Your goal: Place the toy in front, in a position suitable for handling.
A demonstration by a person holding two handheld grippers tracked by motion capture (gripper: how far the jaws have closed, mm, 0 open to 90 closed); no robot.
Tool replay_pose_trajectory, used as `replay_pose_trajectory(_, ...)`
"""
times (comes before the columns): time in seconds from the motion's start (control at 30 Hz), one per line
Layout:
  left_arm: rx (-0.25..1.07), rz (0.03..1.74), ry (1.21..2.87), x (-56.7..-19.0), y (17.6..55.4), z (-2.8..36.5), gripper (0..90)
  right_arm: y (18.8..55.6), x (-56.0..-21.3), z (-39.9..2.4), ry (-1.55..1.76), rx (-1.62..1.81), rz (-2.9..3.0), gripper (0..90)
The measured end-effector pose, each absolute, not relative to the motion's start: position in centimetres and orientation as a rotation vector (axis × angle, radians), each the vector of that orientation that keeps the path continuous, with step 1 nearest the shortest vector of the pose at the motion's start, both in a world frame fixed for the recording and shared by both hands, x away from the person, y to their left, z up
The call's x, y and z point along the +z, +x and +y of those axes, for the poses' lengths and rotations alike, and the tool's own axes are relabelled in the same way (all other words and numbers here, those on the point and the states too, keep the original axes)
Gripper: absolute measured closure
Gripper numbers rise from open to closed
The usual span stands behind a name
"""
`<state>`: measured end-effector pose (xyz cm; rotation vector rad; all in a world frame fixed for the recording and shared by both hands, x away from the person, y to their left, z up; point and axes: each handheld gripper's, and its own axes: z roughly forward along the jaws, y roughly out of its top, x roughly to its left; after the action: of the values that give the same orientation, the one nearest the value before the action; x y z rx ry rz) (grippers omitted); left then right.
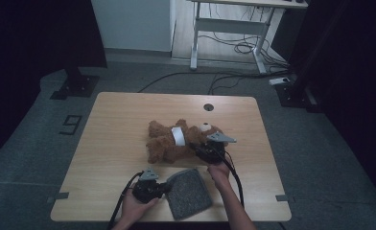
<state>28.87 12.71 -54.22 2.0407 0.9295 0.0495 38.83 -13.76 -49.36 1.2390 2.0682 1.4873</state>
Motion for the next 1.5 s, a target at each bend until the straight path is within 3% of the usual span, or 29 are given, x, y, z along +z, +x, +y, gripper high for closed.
replay_pose_trajectory(0.7,0.016,0.902,1.823,-50.0,27.5,18.6,80.4,36.8,-50.5,-14.1,1.17,1.614,2.11,69.8)
replay_pose_trajectory(1.27,0.016,0.914,1.8,-49.4,26.8,19.3,80.0,35.3,-51.4,-15.3,1.153,1.658,2.094,67.5)
replay_pose_trajectory(1.3,0.017,0.914,1.8,-49.3,26.8,19.3,80.0,35.3,-51.4,-15.3,1.15,1.658,2.096,65.9)
replay_pose_trajectory(1.4,0.019,0.913,1.798,-49.3,26.9,19.3,79.9,34.8,-51.0,-15.2,1.148,1.676,2.108,45.1)
replay_pose_trajectory(1.5,0.027,0.91,1.791,-49.0,26.8,19.4,80.0,33.7,-50.1,-16.4,1.145,1.658,2.046,35.9)
